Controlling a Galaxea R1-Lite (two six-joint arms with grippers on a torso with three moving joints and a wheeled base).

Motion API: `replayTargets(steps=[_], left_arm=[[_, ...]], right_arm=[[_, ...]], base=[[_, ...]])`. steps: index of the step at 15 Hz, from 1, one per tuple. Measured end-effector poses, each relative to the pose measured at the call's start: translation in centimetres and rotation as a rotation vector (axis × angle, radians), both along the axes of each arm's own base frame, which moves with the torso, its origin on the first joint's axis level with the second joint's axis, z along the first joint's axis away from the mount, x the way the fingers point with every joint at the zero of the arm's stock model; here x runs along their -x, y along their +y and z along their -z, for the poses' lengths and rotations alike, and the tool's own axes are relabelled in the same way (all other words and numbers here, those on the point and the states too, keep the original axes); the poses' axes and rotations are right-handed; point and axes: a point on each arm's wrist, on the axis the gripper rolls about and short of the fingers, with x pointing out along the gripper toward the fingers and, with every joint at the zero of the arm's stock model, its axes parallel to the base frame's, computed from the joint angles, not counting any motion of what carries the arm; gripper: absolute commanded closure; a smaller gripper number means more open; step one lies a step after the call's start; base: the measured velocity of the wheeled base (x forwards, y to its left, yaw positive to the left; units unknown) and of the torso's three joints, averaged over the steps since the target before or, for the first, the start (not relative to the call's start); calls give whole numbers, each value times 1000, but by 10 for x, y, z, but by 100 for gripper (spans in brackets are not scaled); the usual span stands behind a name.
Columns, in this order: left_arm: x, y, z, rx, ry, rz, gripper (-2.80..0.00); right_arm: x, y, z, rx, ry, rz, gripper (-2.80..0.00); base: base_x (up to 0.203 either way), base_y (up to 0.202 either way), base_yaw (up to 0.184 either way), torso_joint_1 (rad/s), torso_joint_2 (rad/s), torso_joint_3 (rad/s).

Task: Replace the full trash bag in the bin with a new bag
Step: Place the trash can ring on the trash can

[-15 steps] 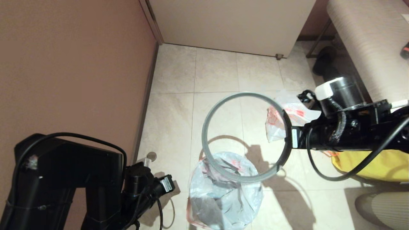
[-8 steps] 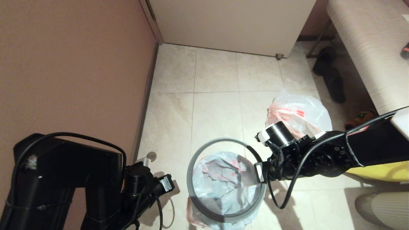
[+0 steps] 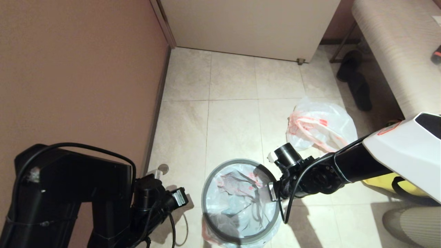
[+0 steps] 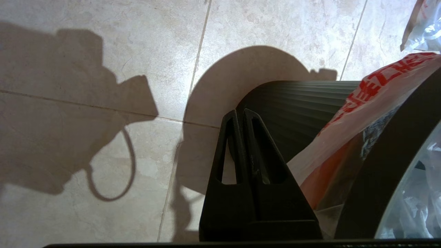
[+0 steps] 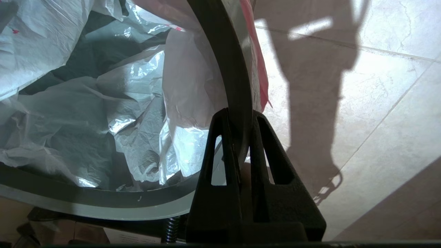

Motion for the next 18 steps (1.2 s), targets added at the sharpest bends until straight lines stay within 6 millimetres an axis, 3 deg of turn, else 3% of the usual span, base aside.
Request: replayTargets(steps=[6, 14, 18], left_arm=[[-1, 0, 0, 0, -1, 0, 0], [-1, 0, 1, -1, 0, 0, 0], [-1, 0, 1, 0, -1, 0, 0]], right_arm=[[-5, 0, 4, 35, -7, 7, 0], [27, -6, -23, 67, 33, -22, 0], [27, -4, -23, 62, 25, -27, 0]], base=[[0, 0, 0, 0, 0, 0], [0, 0, 0, 0, 0, 0], [0, 0, 0, 0, 0, 0]])
